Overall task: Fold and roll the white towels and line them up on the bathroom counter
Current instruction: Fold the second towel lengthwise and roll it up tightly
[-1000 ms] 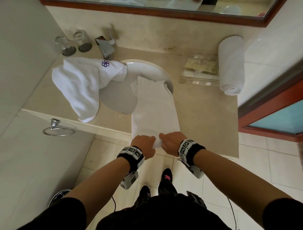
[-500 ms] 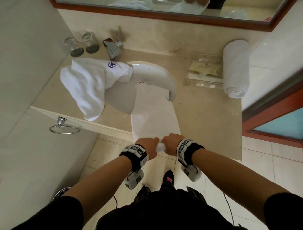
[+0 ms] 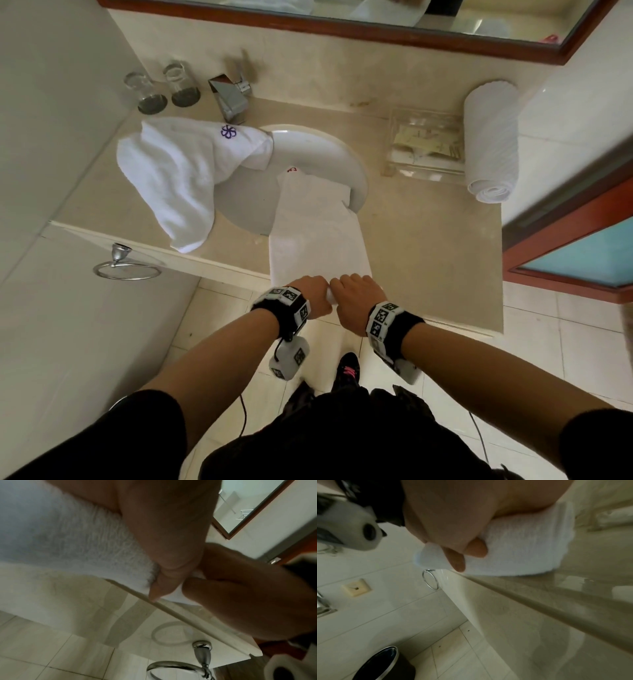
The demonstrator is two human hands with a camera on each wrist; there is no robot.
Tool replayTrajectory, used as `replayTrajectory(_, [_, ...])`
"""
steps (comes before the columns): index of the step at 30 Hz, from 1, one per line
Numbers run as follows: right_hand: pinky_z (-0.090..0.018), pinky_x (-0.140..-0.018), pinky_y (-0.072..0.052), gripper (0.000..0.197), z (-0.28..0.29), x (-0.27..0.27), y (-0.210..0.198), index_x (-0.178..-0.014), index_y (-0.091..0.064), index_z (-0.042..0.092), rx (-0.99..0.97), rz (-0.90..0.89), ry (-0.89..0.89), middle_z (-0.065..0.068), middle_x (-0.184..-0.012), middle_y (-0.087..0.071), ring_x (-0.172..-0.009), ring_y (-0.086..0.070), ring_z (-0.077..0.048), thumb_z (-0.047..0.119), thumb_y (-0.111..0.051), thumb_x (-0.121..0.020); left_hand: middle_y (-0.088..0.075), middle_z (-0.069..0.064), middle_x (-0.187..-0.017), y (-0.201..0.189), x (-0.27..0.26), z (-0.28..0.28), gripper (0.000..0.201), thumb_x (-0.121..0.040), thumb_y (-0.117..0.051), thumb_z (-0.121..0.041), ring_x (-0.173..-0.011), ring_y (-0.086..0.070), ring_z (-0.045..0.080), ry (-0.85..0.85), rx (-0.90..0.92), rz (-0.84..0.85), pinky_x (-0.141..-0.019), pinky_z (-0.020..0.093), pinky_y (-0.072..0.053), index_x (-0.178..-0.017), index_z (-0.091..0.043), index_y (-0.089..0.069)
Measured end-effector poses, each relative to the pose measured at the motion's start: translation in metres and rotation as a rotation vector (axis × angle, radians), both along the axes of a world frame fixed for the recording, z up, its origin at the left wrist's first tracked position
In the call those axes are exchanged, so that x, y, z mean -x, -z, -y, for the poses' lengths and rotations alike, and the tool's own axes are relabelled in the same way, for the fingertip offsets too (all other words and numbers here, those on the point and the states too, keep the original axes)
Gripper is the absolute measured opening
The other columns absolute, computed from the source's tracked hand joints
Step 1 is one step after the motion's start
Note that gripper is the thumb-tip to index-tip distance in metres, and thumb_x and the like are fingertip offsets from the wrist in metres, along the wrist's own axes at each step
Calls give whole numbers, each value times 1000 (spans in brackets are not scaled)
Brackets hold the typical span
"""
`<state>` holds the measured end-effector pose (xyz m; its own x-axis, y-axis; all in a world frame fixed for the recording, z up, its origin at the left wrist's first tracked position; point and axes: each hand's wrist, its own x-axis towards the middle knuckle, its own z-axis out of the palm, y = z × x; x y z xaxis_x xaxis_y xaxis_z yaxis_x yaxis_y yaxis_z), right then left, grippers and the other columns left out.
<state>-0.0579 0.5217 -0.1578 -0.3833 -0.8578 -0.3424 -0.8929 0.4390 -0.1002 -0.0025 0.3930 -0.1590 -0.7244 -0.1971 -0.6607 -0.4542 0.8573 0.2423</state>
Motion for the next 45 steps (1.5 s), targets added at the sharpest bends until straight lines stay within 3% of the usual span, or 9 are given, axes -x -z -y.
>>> replayTrajectory(6, [-30,-61,-41,26,16,17,-11,-98,-58,17,-201,30,36,-2,-89,-64,-75,-62,-23,39,-60,-84,-60,0,-105,5,-26,-10,43,-81,-60,-20,-95,-58,25,148,329,-255,-82,37,-42,-121,-20,-44])
replayTrajectory(10, [-28,-61,-45,20,22,23,-8,-101,-63,18,-299,75,-26,-1,-86,-62,-69,-58,-20,24,-61,-83,-65,1,-96,10,-36,-12,30,-85,-58,-22,-83,-63,23,40,229,-168,-71,33,-48,-113,-19,-49])
replayTrajectory(17, [-31,-63,-42,32,13,20,0,-95,-61,18,7,-73,-119,0,-80,-66,-69,-62,-23,28,-75,-68,-67,4,-95,4,-20,21,21,-80,-67,-20,-82,-62,22,-118,-102,-4,-72,31,-51,-100,-13,-60])
replayTrajectory(24, [-29,-64,-54,29,34,30,-11,-98,-61,16,-291,268,162,-3,-91,-69,-73,-64,-20,34,-69,-77,-60,0,-104,2,-31,-1,38,-84,-60,-27,-93,-58,25,169,340,-245,-79,37,-42,-118,-21,-44])
replayTrajectory(27, [-29,-68,-56,28,38,30,-14,-98,-64,19,-340,146,49,1,-84,-67,-72,-66,-18,31,-73,-74,-67,3,-96,0,-32,-3,24,-89,-55,-27,-83,-64,25,90,260,-157,-70,34,-48,-111,-18,-50])
replayTrajectory(31, [-36,-82,-39,44,28,6,-11,-123,-47,15,-110,-76,-114,-5,-111,-57,-101,-56,-28,16,-63,-82,-64,1,-85,-6,-22,11,10,-85,-53,-22,-73,-62,21,57,139,-99,-66,32,-53,-93,-18,-56])
replayTrajectory(36, [-32,-66,-39,32,21,-3,-14,-117,-51,13,-213,81,16,-7,-103,-65,-89,-65,-27,17,-58,-87,-69,1,-94,-14,-19,9,13,-83,-57,-24,-78,-62,22,168,129,-25,-69,32,-53,-96,-21,-59])
replayTrajectory(41, [-30,-66,-54,12,30,20,-25,-92,-57,18,-298,190,-10,0,-78,-58,-69,-59,-20,19,-62,-81,-62,-2,-103,-9,-32,-17,40,-81,-66,-31,-90,-61,23,72,237,-244,-73,35,-47,-115,-19,-48])
replayTrajectory(45, [-32,-70,-49,31,26,19,-21,-112,-55,18,-213,119,-54,-4,-101,-64,-86,-63,-23,19,-65,-82,-65,0,-86,-11,-25,-8,17,-83,-56,-20,-74,-63,21,-48,119,-99,-65,30,-53,-100,-16,-59])
